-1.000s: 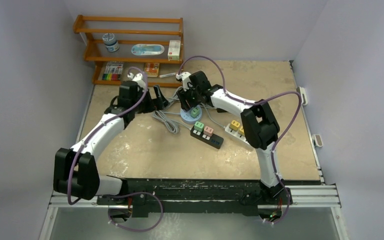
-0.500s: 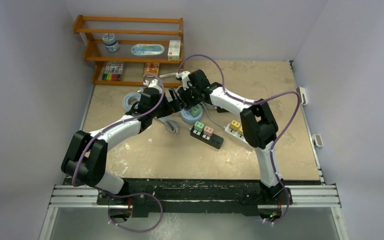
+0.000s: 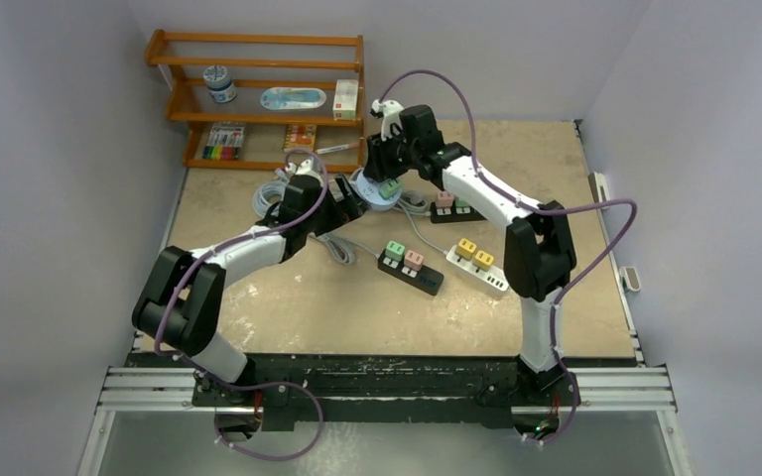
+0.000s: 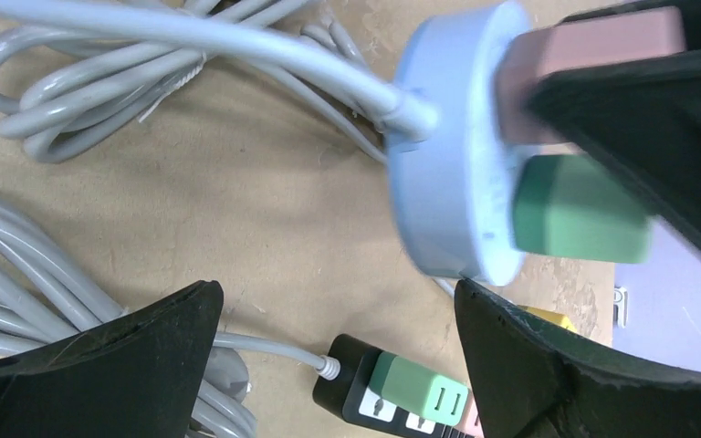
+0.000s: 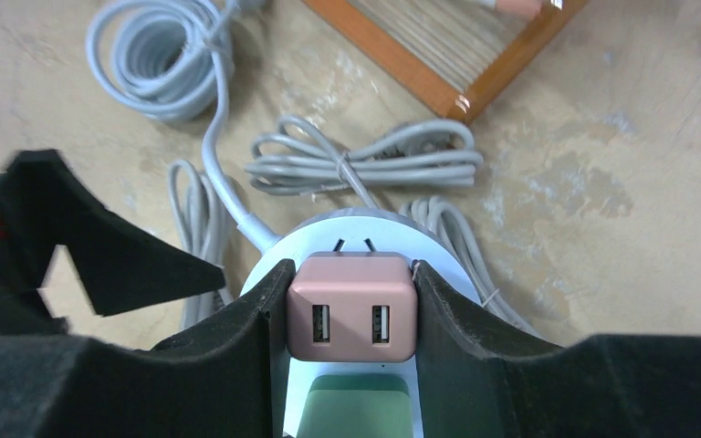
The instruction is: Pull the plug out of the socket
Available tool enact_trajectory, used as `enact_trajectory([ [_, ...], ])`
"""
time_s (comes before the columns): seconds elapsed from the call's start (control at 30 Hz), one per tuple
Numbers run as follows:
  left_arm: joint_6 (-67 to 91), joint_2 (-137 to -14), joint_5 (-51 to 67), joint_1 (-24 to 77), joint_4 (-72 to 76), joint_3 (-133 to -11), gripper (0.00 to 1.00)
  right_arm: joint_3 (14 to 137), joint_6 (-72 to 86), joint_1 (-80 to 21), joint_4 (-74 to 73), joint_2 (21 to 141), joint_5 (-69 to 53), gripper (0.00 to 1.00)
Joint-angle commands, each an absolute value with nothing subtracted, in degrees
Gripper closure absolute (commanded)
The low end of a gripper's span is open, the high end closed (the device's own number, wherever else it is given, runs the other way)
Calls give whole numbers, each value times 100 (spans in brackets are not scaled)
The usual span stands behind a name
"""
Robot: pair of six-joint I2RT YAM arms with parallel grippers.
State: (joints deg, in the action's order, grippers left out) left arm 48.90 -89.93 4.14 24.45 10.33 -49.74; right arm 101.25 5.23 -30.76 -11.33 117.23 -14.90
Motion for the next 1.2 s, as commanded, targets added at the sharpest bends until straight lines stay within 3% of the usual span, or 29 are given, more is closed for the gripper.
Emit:
enact_trajectory([
  [0.0,5107,-9088,390,2441,1593,-5172,1,10106,692,-3109,-177,11012,-2412,100],
  [0.23,5529,-9117,542,2437,2656,-4997,0,9854,675,-3103,-109,10910,-2864,100],
  [0.43,6083,-9216,1366,2442,3906,-4891,0,9706,761,-3106,-42,10838,-2967,100],
  [0.63,6258,-9528,1130,2440,3518,-4938,2,9614,738,-3107,24,10652,-3148,100],
  [0.67,6352,-9565,1049,2437,3562,-4901,6,9578,743,-3106,48,10605,-3204,100],
  [0.7,6452,-9599,975,2435,3625,-4843,17,9545,745,-3104,85,10550,-3269,100],
  [0.73,6533,-9621,900,2435,3738,-4770,34,9505,757,-3110,112,10500,-3324,100],
  [0.77,6591,-9639,842,2437,3862,-4704,69,9473,768,-3106,135,10452,-3386,100],
  [0.8,6629,-9661,779,2438,3900,-4667,98,9436,806,-3110,114,10404,-3541,100],
  [0.97,6726,-9736,239,2439,3405,-4644,100,9418,1117,-3018,350,10151,-3870,100],
  [1.17,6613,-9845,-531,2438,2043,-4877,100,10246,453,-3119,-671,9927,-2523,100],
])
